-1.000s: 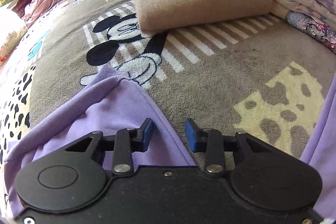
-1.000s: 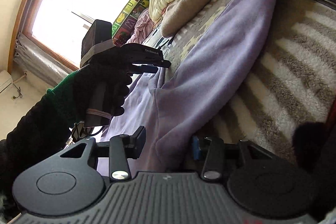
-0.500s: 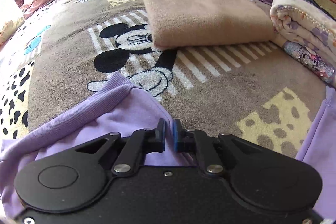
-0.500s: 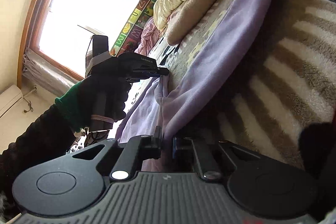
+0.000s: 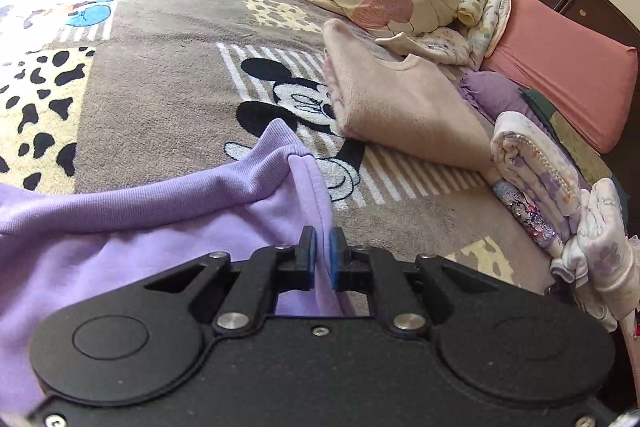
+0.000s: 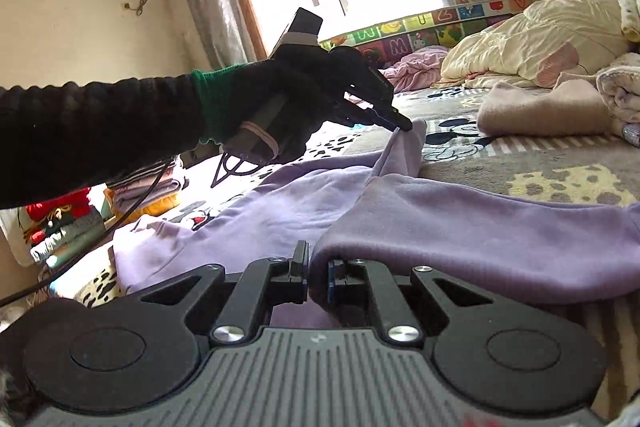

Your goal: Fold clothes

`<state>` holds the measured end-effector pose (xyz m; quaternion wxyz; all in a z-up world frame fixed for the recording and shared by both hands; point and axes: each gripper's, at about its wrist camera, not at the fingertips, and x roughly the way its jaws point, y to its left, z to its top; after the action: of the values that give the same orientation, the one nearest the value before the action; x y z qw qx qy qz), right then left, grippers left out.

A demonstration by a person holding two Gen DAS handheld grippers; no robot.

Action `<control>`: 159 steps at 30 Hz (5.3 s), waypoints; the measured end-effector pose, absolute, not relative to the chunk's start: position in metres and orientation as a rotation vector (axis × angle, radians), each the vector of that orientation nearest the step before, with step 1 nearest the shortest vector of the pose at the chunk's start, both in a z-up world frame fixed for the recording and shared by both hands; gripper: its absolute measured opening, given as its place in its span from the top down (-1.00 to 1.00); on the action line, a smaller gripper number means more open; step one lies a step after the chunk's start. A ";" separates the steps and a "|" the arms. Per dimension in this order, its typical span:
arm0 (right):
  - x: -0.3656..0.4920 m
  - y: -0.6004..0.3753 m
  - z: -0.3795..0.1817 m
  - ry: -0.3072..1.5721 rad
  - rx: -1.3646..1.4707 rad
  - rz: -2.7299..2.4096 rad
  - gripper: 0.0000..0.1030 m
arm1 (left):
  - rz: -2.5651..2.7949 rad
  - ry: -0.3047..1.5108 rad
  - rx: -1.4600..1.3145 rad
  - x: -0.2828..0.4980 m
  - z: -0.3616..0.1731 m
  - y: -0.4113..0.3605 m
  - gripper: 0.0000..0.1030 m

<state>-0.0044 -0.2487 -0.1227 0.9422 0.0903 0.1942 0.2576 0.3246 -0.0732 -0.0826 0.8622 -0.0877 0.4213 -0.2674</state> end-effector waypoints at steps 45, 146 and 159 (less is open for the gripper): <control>-0.007 -0.203 -0.154 0.526 0.033 0.667 0.76 | -0.300 0.818 -0.249 0.327 -0.107 -0.028 0.54; -0.056 -0.198 -0.133 0.455 -0.212 0.592 -0.37 | -0.377 0.732 0.048 0.021 -0.109 -0.058 0.87; -0.052 -0.174 -0.151 0.543 -0.321 0.644 -0.74 | -0.351 0.838 0.056 0.035 -0.136 -0.052 0.86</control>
<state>-0.0516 -0.1740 -0.1513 0.9002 -0.1553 0.2623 0.3111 0.0354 -0.0523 -0.1359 0.8981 0.0271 0.4049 -0.1694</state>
